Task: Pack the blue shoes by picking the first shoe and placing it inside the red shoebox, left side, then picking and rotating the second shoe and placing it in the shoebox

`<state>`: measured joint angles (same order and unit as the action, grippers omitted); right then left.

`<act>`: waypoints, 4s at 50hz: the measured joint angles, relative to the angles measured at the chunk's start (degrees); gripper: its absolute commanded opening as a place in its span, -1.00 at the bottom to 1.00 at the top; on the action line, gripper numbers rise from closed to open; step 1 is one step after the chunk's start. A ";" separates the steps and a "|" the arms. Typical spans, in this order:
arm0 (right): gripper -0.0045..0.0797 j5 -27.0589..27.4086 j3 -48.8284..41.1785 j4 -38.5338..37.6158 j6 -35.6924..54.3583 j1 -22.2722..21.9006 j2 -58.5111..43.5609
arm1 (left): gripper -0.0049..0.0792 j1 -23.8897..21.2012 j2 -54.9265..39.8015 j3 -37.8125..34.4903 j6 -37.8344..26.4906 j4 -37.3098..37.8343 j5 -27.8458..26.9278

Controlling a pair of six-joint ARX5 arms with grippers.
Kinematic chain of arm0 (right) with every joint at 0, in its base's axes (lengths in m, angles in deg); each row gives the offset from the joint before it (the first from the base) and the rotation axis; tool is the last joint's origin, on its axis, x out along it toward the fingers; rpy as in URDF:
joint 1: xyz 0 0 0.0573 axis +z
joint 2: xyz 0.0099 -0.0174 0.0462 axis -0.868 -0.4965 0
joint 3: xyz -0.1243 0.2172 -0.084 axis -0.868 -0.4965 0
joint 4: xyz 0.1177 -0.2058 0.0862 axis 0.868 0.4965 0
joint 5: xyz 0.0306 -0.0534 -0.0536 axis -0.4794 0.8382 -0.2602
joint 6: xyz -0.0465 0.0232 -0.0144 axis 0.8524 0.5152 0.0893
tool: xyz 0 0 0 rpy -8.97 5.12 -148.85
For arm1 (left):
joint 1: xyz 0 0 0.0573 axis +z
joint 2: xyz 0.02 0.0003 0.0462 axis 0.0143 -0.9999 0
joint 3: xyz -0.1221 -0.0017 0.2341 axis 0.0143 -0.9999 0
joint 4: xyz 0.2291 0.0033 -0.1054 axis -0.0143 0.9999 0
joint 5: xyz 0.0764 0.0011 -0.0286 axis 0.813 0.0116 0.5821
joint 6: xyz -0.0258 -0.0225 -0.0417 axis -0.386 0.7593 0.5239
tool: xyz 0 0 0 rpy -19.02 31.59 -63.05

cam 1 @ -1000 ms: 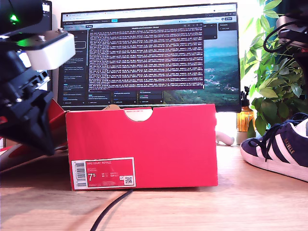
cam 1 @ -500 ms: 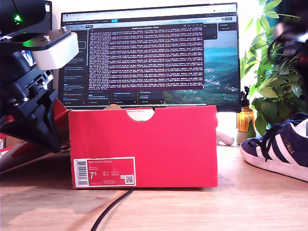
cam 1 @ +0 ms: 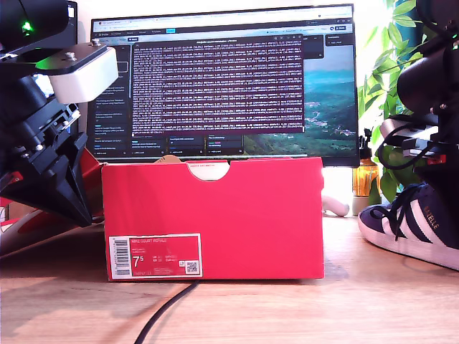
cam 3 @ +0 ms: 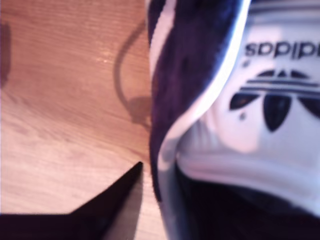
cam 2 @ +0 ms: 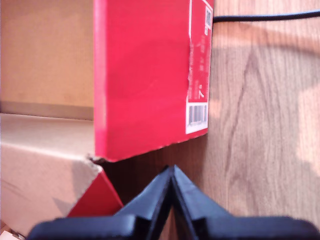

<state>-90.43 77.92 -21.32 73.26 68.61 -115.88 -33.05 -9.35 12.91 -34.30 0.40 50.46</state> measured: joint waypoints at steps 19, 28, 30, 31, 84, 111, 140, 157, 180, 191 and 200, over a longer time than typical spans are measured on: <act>-0.92 0.44 0.00 -3.74 -2.36 0.33 0.00 | -0.93 0.00 -0.02 0.02 0.02 0.00 1.09; -0.92 0.61 1.03 -2.27 -5.20 0.35 -0.02 | -0.93 0.00 -0.02 0.02 0.02 -0.04 1.09; -0.92 0.61 1.84 -1.36 -5.95 0.37 -0.04 | -0.93 0.00 -0.02 0.02 0.02 -0.04 1.11; -0.92 0.61 2.49 -0.85 -6.10 0.44 -0.04 | -0.93 0.00 -0.02 0.02 0.02 -0.04 1.11; -0.92 -2.82 34.47 -4.11 -28.92 22.16 0.92 | -0.93 0.00 -0.02 0.02 0.02 -0.11 1.09; -0.92 -2.84 34.47 -16.31 -42.12 29.31 -8.70 | -0.93 0.00 -0.02 0.00 0.02 -0.11 1.09; -0.92 -4.63 34.42 -22.75 -46.60 33.05 -17.68 | -0.93 -0.02 -0.02 0.00 0.02 -0.15 1.20; -0.92 -3.89 34.42 -24.26 -46.53 34.12 -22.82 | -0.93 -0.02 -0.02 0.00 0.02 -0.17 1.33; -0.17 -4.26 34.42 -22.60 -42.77 34.10 -22.82 | -0.93 -0.02 -0.02 0.02 0.02 -0.20 1.70; -0.17 -4.20 38.03 -14.36 -38.71 32.92 -22.82 | -0.93 -0.02 -0.02 0.02 0.02 -0.17 1.68; -0.17 -3.76 47.78 -6.51 -35.95 30.95 -22.82 | -0.93 -0.02 -0.02 0.00 0.02 -0.15 1.46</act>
<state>-94.19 125.70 -27.83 37.31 99.56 -138.69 -33.07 -9.37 12.91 -34.28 0.25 51.93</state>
